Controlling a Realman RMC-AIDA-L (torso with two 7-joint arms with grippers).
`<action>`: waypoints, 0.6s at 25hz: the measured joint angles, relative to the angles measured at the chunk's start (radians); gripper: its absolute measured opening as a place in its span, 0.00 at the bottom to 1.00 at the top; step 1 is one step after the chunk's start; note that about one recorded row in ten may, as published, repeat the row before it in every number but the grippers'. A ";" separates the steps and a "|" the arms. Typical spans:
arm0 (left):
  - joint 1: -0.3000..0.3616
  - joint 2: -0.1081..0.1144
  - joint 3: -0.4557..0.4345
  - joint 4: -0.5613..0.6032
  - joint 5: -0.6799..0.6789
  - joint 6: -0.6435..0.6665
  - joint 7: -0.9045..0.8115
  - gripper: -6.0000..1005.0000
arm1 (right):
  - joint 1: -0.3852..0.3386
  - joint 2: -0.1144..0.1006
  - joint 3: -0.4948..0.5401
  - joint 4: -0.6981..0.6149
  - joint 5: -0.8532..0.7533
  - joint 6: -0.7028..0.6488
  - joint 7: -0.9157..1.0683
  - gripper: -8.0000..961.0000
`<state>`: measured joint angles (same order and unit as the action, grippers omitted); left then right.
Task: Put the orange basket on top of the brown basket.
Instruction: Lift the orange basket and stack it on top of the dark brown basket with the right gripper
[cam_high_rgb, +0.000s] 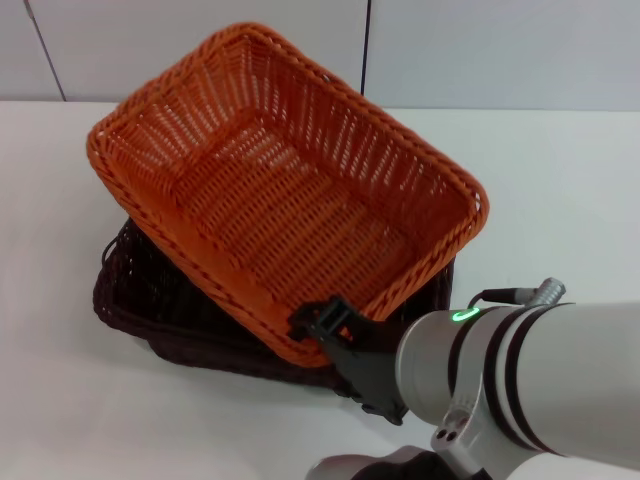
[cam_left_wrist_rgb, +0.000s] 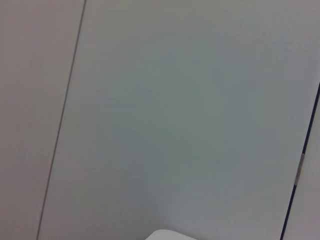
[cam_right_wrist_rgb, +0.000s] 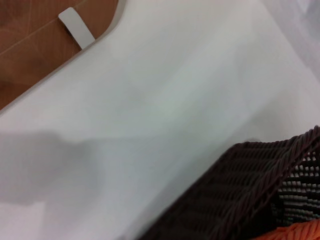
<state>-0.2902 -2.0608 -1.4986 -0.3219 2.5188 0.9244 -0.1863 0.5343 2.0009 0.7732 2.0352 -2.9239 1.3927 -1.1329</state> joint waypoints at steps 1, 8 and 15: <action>-0.002 0.000 0.000 0.002 0.000 -0.001 0.001 0.81 | 0.001 0.003 0.002 0.002 0.000 0.000 0.000 0.67; -0.012 0.001 0.000 0.002 0.000 -0.005 0.002 0.81 | 0.019 0.010 0.017 0.003 -0.002 -0.020 0.001 0.67; -0.012 0.001 0.000 0.008 0.001 -0.006 0.003 0.81 | 0.032 0.006 0.036 0.000 -0.002 -0.053 0.000 0.67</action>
<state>-0.3026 -2.0601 -1.4986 -0.3135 2.5194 0.9187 -0.1835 0.5665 2.0073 0.8095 2.0349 -2.9263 1.3400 -1.1327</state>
